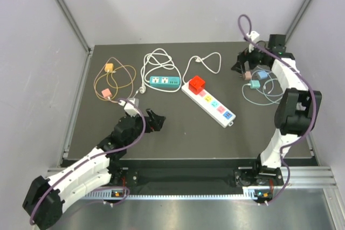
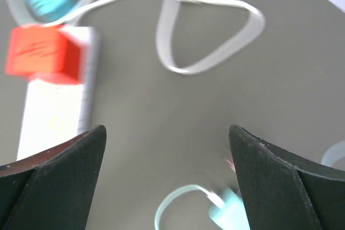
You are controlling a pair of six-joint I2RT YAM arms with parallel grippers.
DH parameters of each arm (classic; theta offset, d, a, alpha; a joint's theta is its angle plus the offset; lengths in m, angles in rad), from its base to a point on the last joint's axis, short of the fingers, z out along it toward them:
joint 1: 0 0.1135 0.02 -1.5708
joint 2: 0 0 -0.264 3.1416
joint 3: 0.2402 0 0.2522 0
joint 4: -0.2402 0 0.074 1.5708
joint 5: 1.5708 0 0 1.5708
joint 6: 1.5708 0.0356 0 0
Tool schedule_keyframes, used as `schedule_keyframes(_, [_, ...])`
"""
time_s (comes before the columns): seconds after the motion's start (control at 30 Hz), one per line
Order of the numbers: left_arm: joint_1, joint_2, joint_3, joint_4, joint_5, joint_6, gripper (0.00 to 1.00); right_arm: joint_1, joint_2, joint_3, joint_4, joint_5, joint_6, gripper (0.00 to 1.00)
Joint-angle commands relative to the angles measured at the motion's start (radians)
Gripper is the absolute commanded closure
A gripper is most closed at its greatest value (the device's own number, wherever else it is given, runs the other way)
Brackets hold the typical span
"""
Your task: Pull the plug off the socket
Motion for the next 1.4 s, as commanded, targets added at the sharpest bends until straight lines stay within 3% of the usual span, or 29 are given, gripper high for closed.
schedule_keyframes(0.0, [0.005,0.046,0.048,0.0,-0.017,0.006,0.03,0.109,-0.071,-0.069,-0.139,-0.218,-0.334,0.06])
schedule_keyframes(0.13, [0.009,0.11,0.093,-0.021,0.0,0.034,0.03,0.282,-0.109,-0.148,0.002,-0.014,-0.203,0.06])
schedule_keyframes(0.37, [0.009,0.243,0.105,0.066,0.073,-0.024,0.07,0.471,-0.065,-0.082,0.097,0.391,0.107,0.0])
schedule_keyframes(0.67, [0.013,0.342,0.117,0.175,0.141,-0.078,0.16,0.556,0.058,0.041,-0.002,0.523,0.148,0.0])
schedule_keyframes(1.13, [0.015,0.38,0.099,0.255,0.21,-0.101,0.17,0.611,0.144,0.092,-0.062,0.566,0.152,0.03])
schedule_keyframes(1.27, [0.015,0.408,0.09,0.322,0.241,-0.115,0.17,0.617,0.161,0.11,-0.082,0.574,0.145,0.16])
schedule_keyframes(1.37, [0.016,0.454,0.105,0.361,0.268,-0.116,0.18,0.619,0.173,0.118,-0.093,0.574,0.146,0.35])
